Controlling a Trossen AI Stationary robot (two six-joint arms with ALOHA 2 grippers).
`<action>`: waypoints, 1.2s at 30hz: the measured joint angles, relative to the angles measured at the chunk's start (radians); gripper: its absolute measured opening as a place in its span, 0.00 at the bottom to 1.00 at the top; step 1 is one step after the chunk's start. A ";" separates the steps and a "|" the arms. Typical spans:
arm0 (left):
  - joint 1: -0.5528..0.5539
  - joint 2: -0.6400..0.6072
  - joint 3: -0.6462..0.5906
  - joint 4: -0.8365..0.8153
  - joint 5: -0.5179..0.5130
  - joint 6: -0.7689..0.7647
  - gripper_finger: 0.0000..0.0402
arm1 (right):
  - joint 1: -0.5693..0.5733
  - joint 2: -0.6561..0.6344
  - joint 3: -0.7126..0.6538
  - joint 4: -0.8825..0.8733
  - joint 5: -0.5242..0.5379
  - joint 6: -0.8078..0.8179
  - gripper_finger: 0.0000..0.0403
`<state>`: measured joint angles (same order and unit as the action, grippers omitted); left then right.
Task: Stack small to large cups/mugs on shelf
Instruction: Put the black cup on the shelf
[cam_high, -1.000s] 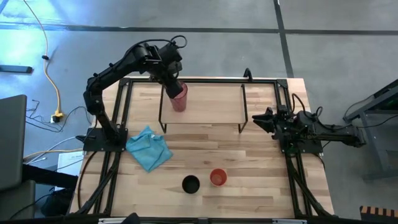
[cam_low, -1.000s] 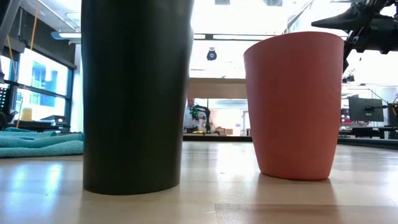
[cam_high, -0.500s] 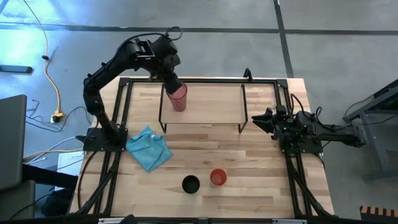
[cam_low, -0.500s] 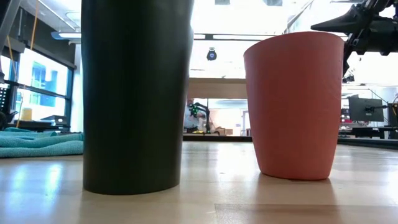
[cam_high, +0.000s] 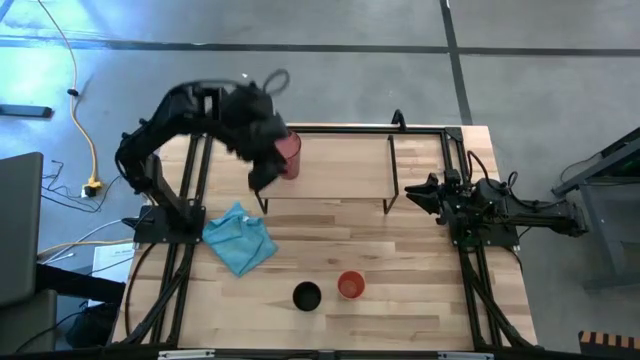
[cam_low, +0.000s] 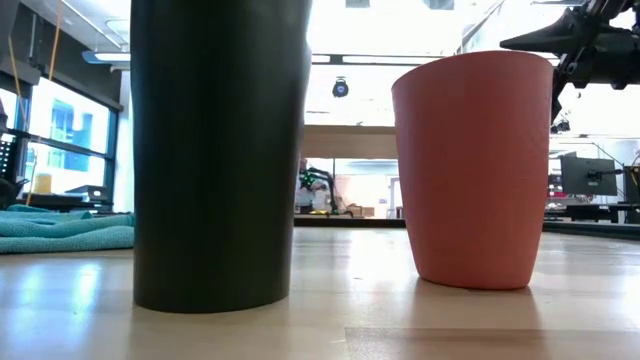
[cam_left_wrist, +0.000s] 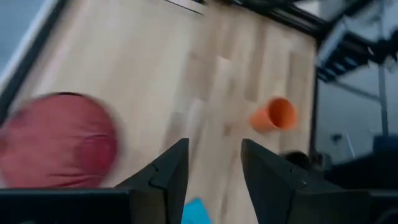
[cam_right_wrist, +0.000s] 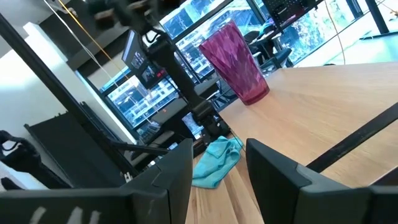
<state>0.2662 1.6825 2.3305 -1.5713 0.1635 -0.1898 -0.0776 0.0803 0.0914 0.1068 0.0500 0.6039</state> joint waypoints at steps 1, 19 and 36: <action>-0.048 0.000 -0.001 0.000 -0.013 -0.007 0.34 | 0.000 0.000 0.000 0.000 0.000 0.000 0.35; -0.545 0.227 -0.002 0.000 -0.322 -0.183 0.34 | 0.000 0.000 0.000 -0.001 -0.170 0.026 0.35; -0.556 0.384 -0.188 0.057 -0.240 -0.191 0.34 | 0.058 -0.002 0.000 0.224 -0.313 0.070 0.35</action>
<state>-0.2902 2.0663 2.1426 -1.5141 -0.0762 -0.3805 -0.0192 0.0780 0.0914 0.3306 -0.2626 0.6739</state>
